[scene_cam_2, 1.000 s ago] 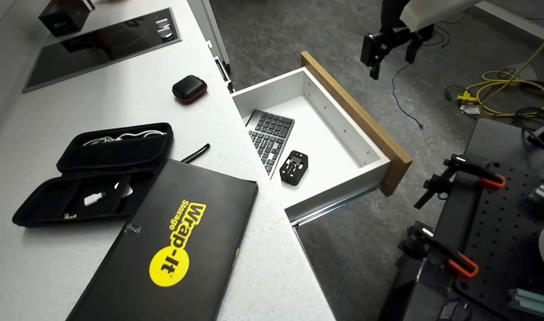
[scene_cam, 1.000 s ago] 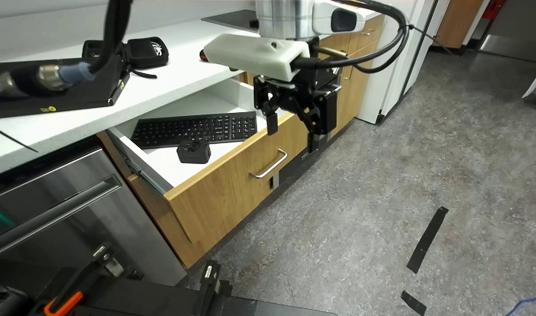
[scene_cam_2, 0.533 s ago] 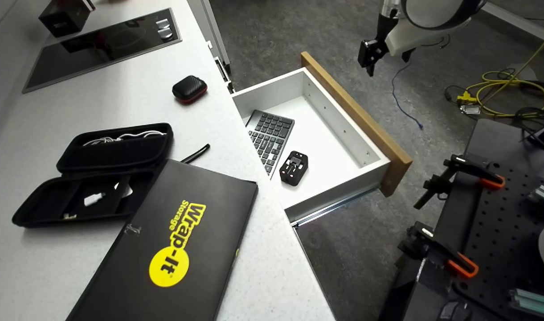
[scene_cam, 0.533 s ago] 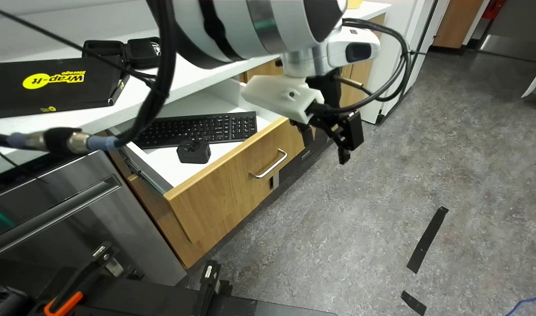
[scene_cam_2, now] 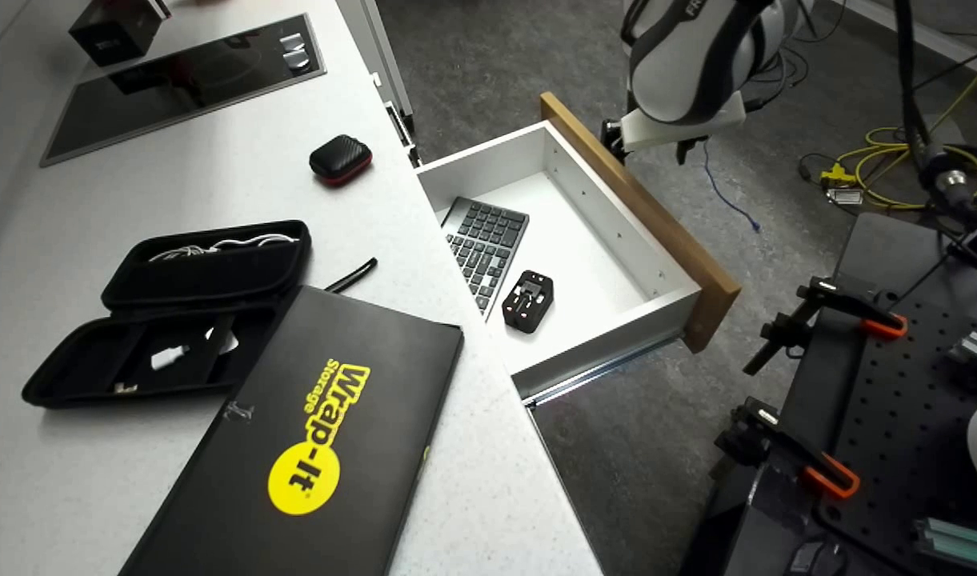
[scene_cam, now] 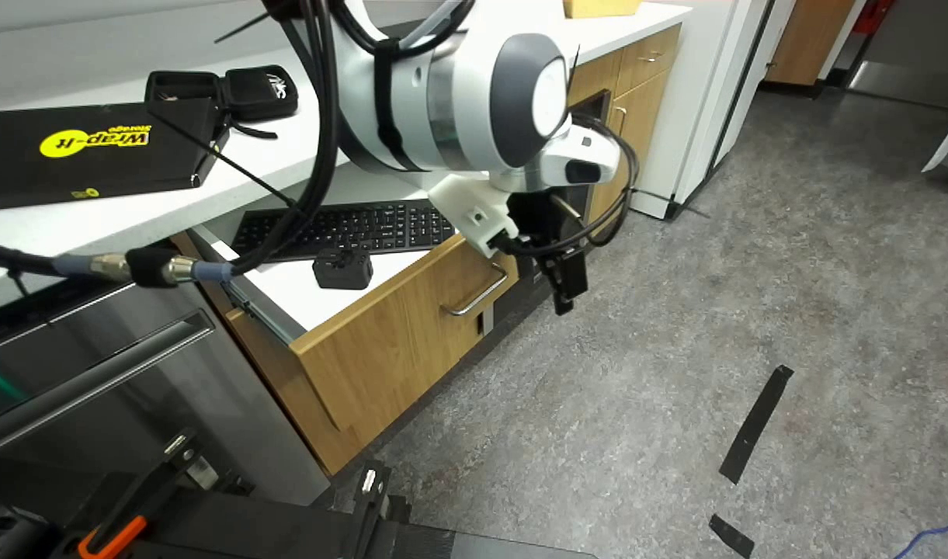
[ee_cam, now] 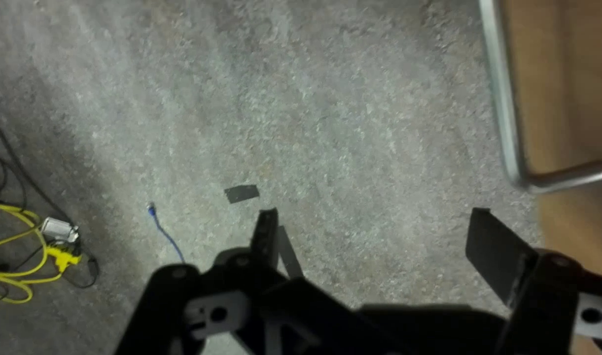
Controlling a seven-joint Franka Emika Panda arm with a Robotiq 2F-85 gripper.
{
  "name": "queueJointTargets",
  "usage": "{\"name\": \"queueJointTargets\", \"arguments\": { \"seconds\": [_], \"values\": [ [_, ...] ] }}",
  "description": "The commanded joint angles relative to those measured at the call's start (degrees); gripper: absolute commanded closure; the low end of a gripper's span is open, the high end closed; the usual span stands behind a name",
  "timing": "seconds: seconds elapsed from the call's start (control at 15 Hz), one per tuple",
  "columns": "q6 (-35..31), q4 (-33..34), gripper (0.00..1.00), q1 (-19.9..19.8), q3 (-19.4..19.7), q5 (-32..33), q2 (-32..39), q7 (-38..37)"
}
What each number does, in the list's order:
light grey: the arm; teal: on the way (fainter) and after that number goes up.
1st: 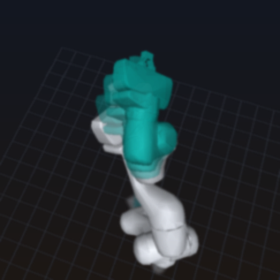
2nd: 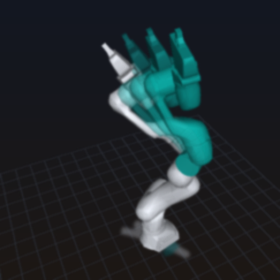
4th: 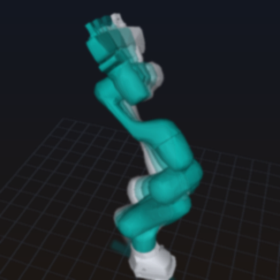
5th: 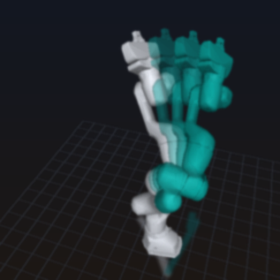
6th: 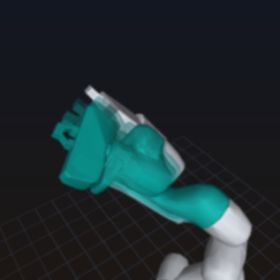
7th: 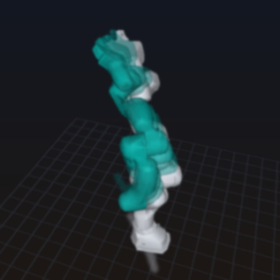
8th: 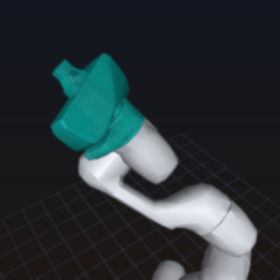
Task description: Close the open drawer
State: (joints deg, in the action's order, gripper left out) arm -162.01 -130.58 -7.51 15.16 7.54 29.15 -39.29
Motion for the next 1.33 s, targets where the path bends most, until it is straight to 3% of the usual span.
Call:
{"name": "queueJointTargets", "arguments": {
  "seconds": [0.0, 0.2, 0.33, 0.73, 1.07, 1.2, 1.27],
  "values": [
    [1.8, 3.8, 0.00, -3.0, -7.0, -11.7, 2.2, 8.2],
    [4.4, 7.0, 0.00, -4.1, -12.6, -19.4, 2.8, 15.1],
    [7.8, 10.8, 0.00, -2.6, -13.8, -21.5, 4.8, 16.9],
    [17.7, 27.9, 0.00, 4.9, -14.3, -20.1, 15.8, 14.6],
    [25.4, 42.1, 0.00, 6.5, -17.6, -21.7, 23.6, 16.3],
    [29.8, 43.7, 0.00, 7.7, -15.6, -19.7, 23.9, 15.6],
    [26.1, 37.6, 0.00, 6.7, -14.6, -20.1, 20.9, 16.5]
  ]
}}
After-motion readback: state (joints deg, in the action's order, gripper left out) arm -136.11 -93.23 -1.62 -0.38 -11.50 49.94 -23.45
